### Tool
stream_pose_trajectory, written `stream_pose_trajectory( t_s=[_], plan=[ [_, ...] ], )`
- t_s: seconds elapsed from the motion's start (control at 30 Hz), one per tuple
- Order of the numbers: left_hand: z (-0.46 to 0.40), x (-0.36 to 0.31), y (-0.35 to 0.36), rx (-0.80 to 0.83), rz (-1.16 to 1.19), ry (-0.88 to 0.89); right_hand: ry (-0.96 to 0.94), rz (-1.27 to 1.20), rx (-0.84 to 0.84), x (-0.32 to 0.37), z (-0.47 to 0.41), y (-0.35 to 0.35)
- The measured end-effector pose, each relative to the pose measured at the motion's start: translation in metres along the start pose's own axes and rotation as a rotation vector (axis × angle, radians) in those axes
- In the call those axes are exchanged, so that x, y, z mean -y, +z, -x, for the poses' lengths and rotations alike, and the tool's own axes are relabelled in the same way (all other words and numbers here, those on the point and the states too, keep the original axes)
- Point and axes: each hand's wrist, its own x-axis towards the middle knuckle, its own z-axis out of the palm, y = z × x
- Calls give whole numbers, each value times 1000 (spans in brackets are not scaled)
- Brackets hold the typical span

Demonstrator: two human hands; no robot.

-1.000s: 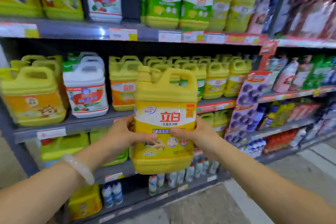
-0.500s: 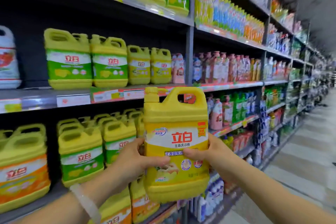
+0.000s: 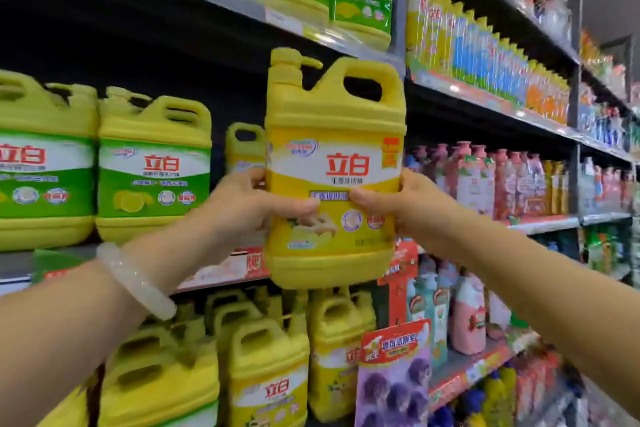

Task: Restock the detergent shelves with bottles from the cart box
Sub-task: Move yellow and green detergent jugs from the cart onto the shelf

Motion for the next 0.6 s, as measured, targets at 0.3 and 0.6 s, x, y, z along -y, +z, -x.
stream_pose_trajectory(
  t_s=[0.3,0.6],
  plan=[
    [-125,6,-2,-153,-52,7,-117,-123,22,-42,-153,-33],
    [-185,71,11,-223,-124,-218,-2,-230,111,-136,-220,-46]
  ],
)
